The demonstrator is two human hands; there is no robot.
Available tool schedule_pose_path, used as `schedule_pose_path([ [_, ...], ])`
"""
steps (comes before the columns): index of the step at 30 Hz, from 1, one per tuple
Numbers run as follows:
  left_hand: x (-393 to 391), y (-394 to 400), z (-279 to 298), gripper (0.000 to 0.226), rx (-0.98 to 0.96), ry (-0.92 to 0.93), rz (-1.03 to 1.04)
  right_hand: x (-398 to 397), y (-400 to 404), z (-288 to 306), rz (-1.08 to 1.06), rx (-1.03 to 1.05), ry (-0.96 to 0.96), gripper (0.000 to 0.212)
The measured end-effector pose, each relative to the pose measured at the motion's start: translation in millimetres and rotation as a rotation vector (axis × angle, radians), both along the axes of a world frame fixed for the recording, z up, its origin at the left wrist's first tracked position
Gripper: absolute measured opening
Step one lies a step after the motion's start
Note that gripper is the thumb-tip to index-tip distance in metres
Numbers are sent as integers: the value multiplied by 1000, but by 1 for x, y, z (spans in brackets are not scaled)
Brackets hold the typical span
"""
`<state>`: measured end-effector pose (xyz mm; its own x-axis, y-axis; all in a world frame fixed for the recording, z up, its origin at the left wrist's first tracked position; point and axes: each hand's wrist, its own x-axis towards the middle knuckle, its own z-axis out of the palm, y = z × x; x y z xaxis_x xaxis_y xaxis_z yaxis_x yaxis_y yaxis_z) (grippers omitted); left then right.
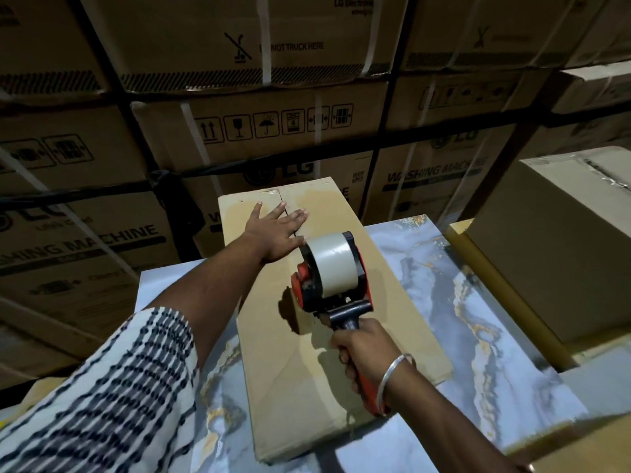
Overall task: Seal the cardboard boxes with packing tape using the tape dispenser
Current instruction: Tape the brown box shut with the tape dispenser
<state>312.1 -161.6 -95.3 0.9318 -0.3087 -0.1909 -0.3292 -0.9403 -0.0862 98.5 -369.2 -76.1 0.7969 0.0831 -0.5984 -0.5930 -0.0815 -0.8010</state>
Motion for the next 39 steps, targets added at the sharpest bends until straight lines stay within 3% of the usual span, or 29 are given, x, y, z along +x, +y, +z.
schedule_pose_path([
  [4,-29,-8,2,76,-85,-78,1,0,2,0,0,-7,-33,10],
  [7,-64,-15,6,73,-187,24,-123,0,2,-1,2,-20,-38,11],
  [13,-78,-20,20,61,-39,108,-84,3,1,-3,24,-18,-50,8],
  [21,-79,-27,9,62,1,46,-39,-56,-27,-11,39,10,-73,13],
  [25,-115,-48,21,76,-88,2,-28,-59,-32,-6,49,-29,-99,11],
  [28,-155,-58,33,87,-166,157,-37,-61,-30,-6,49,-48,-122,9],
  [32,-161,-62,41,58,-45,179,15,-64,-30,-3,66,-62,-142,14],
  [36,-158,-62,33,62,38,148,-32,-79,-37,4,71,-38,-105,19],
  [39,-144,-52,13,64,-79,120,-51,-111,-48,5,50,1,-33,15],
])
